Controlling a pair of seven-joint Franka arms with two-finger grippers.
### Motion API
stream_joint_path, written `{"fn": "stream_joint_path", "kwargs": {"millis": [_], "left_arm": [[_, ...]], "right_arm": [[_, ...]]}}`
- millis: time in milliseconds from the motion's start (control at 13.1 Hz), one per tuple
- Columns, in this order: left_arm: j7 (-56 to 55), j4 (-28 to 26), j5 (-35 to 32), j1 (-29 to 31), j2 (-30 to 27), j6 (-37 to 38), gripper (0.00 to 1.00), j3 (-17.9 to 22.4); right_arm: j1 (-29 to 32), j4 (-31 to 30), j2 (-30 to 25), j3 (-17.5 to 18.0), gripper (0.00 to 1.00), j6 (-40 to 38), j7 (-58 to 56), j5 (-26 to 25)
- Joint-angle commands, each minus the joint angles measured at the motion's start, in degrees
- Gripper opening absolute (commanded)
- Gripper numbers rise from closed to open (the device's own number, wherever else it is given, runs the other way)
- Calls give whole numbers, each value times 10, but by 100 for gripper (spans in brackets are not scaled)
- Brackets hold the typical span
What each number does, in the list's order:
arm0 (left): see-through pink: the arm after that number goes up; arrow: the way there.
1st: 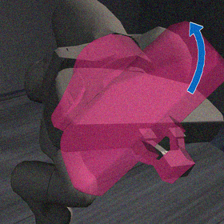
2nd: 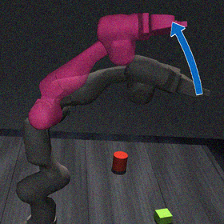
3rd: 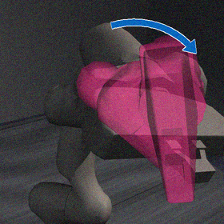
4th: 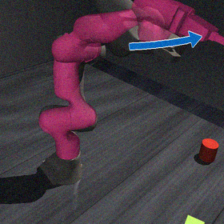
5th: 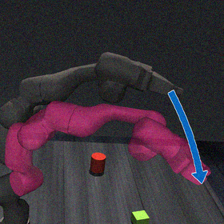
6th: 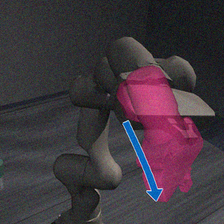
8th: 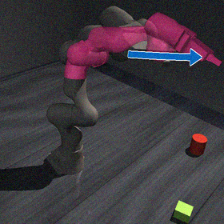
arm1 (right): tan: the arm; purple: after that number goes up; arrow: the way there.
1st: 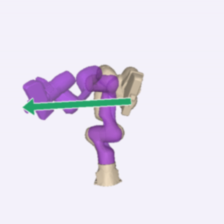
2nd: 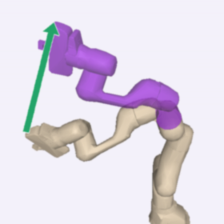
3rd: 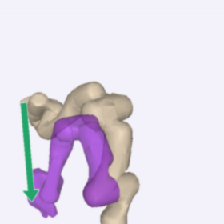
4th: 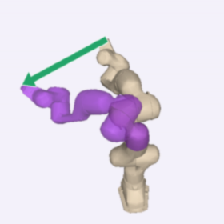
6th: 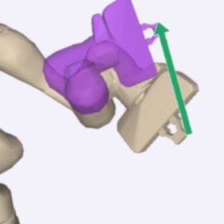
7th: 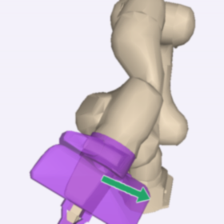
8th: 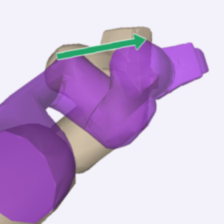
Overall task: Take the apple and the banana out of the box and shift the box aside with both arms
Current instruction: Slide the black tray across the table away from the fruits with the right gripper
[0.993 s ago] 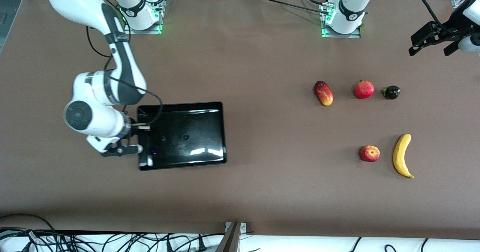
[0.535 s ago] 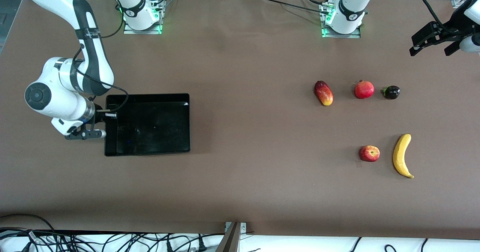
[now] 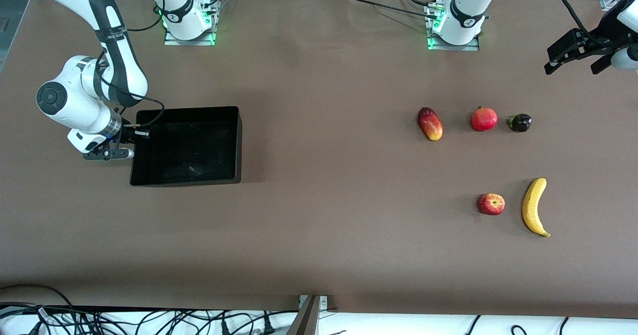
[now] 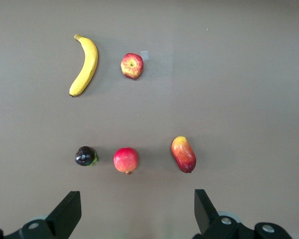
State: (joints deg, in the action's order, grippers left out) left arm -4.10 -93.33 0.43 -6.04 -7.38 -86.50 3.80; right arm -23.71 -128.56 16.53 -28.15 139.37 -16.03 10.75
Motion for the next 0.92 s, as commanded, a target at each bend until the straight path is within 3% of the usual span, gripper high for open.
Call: {"fn": "stream_joint_path", "kwargs": {"millis": [0, 382, 840], "left_arm": [[0, -1, 3, -2, -6, 7, 100, 5], [-1, -1, 3, -4, -6, 7, 100, 9], [0, -1, 3, -4, -6, 8, 100, 9]], "right_arm": [[-12, 23, -15, -2, 100, -3, -10, 4], [-53, 223, -11, -2, 100, -217, 84, -21], [-63, 339, -92, -4, 100, -402, 98, -26]]}}
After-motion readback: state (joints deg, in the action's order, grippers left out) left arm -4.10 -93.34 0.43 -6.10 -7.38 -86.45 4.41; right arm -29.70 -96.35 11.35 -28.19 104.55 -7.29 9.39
